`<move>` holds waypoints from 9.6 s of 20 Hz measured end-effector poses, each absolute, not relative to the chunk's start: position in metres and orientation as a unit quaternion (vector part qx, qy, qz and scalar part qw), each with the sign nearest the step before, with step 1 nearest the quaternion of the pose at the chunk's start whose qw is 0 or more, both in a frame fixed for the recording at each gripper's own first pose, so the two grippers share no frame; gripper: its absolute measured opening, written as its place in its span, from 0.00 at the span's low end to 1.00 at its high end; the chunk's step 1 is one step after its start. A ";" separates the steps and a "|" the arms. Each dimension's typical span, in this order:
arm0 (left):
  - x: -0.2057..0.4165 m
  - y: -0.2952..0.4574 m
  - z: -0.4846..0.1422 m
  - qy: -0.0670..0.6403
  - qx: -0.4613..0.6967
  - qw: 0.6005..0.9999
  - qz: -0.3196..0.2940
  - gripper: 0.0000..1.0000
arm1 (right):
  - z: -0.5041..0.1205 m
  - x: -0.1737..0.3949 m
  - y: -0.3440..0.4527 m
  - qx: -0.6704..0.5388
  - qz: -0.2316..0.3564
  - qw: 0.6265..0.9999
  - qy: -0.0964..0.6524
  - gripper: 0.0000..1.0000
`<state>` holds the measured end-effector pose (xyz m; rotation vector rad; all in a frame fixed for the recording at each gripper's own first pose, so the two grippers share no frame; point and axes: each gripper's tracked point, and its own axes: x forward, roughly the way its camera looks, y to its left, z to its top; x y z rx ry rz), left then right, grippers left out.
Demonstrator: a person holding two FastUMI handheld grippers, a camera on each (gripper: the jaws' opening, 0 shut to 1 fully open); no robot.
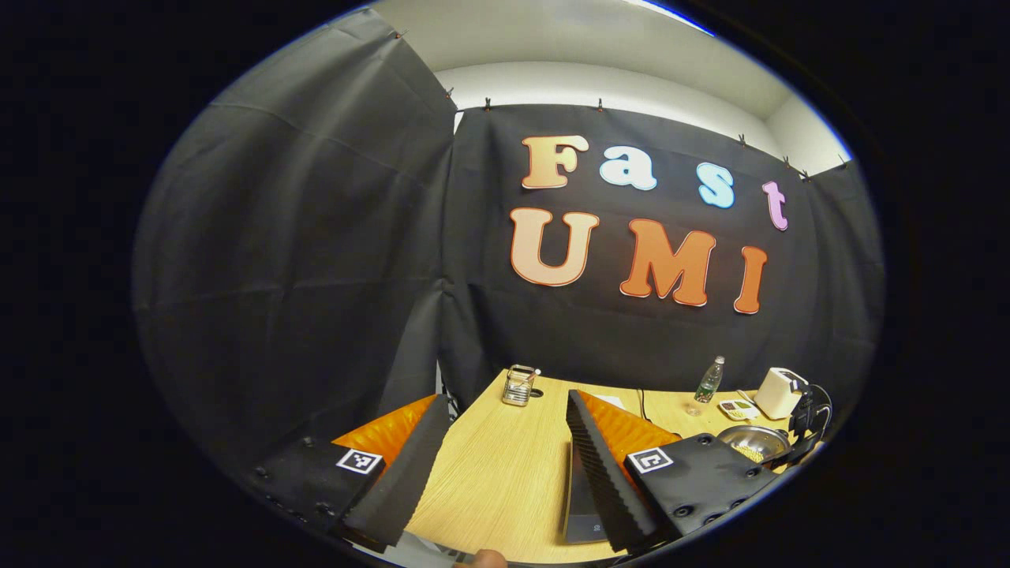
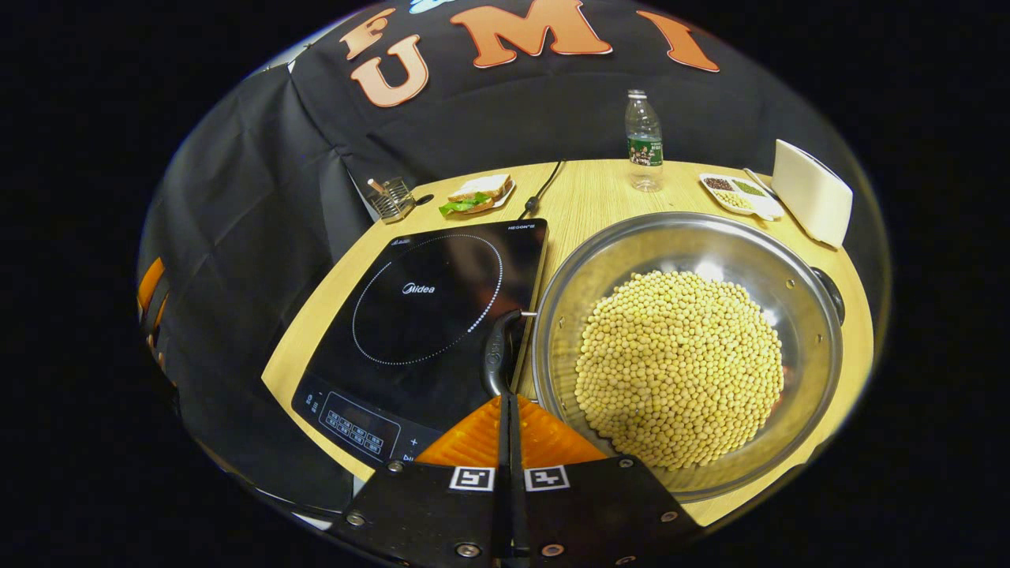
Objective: First push the handle of the pot to place it horizontally, then grasp the pot with both hands and set it on the induction cooktop.
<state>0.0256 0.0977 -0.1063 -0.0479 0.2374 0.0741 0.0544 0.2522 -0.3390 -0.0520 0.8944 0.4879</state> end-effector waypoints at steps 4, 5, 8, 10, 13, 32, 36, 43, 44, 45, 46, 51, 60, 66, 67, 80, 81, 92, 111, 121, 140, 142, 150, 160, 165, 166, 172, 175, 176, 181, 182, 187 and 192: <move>0.025 0.097 -0.106 0.117 -0.019 0.992 0.036 0.98 | -0.339 0.059 0.256 -0.016 0.231 0.874 0.428 0.00; 0.024 0.098 -0.106 0.116 -0.019 0.992 0.036 0.98 | -0.339 0.061 0.258 -0.013 0.231 0.874 0.428 0.00; 0.024 0.100 -0.105 0.115 -0.019 0.993 0.037 0.98 | -0.339 0.062 0.258 -0.007 0.228 0.875 0.428 0.00; 0.022 0.100 -0.105 0.114 -0.019 0.993 0.038 0.98 | -0.338 0.064 0.258 -0.005 0.226 0.876 0.427 0.00; 0.022 0.102 -0.106 0.114 -0.019 0.993 0.038 0.98 | -0.338 0.067 0.259 -0.006 0.222 0.879 0.422 0.00; 0.019 0.104 -0.113 0.119 -0.020 0.992 0.043 0.98 | -0.337 0.098 0.250 0.017 0.188 0.896 0.403 0.00; 0.019 0.095 -0.113 0.122 -0.024 0.992 0.034 0.98 | -0.338 0.085 0.253 0.035 0.192 0.885 0.422 0.00; 0.035 -0.011 -0.133 0.140 -0.035 0.987 -0.064 0.97 | -0.269 0.074 0.212 0.054 0.196 0.915 0.350 0.00; 0.035 -0.033 -0.137 0.144 -0.041 0.985 -0.085 0.97 | -0.257 0.073 0.200 0.058 0.189 0.920 0.340 0.00; 0.037 -0.053 -0.141 0.148 -0.046 0.982 -0.105 0.98 | -0.250 0.075 0.183 0.055 0.177 0.927 0.327 0.00; 0.038 -0.074 -0.145 0.154 -0.050 0.979 -0.124 0.97 | -0.242 0.077 0.163 0.048 0.163 0.934 0.314 0.04; 0.044 -0.170 -0.179 0.198 -0.063 0.960 -0.187 0.98 | -0.222 0.079 0.081 0.056 0.102 0.954 0.277 0.12; 0.045 -0.311 -0.249 0.275 -0.044 0.925 -0.259 0.98 | -0.240 0.085 -0.020 0.074 0.037 0.956 0.281 0.54; 0.064 -0.348 -0.298 0.311 -0.010 0.916 -0.254 0.98 | -0.257 0.105 -0.055 0.070 0.017 0.956 0.285 0.80; 0.068 -0.352 -0.309 0.320 -0.005 0.914 -0.250 0.98 | -0.263 0.107 -0.056 0.072 0.017 0.955 0.287 0.83; 0.093 -0.372 -0.391 0.378 0.046 0.893 -0.239 0.99 | -0.288 0.152 -0.055 0.073 0.012 0.951 0.300 0.95; 0.092 -0.373 -0.393 0.383 0.041 0.891 -0.241 0.98 | -0.291 0.156 -0.052 0.067 0.013 0.951 0.302 0.95; 0.092 -0.374 -0.401 0.382 0.051 0.893 -0.234 0.99 | -0.333 0.179 -0.034 0.019 0.028 0.935 0.352 0.95; 0.086 -0.402 -0.431 0.418 0.027 0.874 -0.246 0.99 | -0.329 0.182 -0.031 0.117 0.046 0.917 0.378 0.42; 0.114 -0.397 -0.447 0.428 0.010 0.876 -0.223 0.98 | -0.318 0.216 -0.050 0.092 0.015 0.930 0.354 0.95; 0.092 -0.405 -0.476 0.541 -0.062 0.809 -0.221 0.60 | -0.334 0.203 -0.044 0.116 0.031 0.917 0.380 0.61; 0.098 -0.398 -0.471 0.531 -0.059 0.814 -0.227 0.59 | -0.317 0.198 -0.041 0.124 0.032 0.921 0.367 0.61; 0.118 -0.364 -0.431 0.502 -0.062 0.832 -0.229 0.59 | -0.263 0.176 0.003 0.128 0.056 0.926 0.350 0.60; 0.128 -0.242 -0.378 0.482 -0.098 0.850 -0.188 0.59 | -0.224 0.149 0.127 0.113 0.110 0.924 0.349 0.60; 0.137 -0.160 -0.372 0.479 -0.110 0.856 -0.161 0.59 | -0.230 0.142 0.202 0.099 0.134 0.918 0.359 0.57; 0.139 -0.145 -0.373 0.482 -0.113 0.855 -0.155 0.59 | -0.234 0.139 0.215 0.098 0.139 0.916 0.363 0.57; 0.152 -0.084 -0.399 0.485 -0.123 0.856 -0.130 0.60 | -0.270 0.141 0.267 0.066 0.151 0.904 0.394 0.57; 0.162 -0.066 -0.413 0.485 -0.118 0.858 -0.124 0.59 | -0.288 0.144 0.278 0.028 0.158 0.905 0.394 0.57; 0.165 -0.063 -0.416 0.482 -0.112 0.860 -0.123 0.59 | -0.290 0.141 0.278 0.021 0.158 0.904 0.396 0.57; 0.169 -0.059 -0.428 0.477 -0.098 0.865 -0.122 0.59 | -0.306 0.141 0.279 0.012 0.160 0.899 0.407 0.57; 0.168 -0.058 -0.431 0.482 -0.096 0.862 -0.122 0.59 | -0.311 0.142 0.281 0.009 0.162 0.897 0.411 0.57; 0.165 -0.052 -0.443 0.489 -0.103 0.859 -0.110 0.62 | -0.287 0.150 0.279 -0.005 0.177 0.913 0.369 0.54; 0.196 -0.018 -0.370 0.381 -0.074 0.921 -0.040 0.94 | -0.231 0.147 0.239 -0.024 0.156 0.938 0.310 0.94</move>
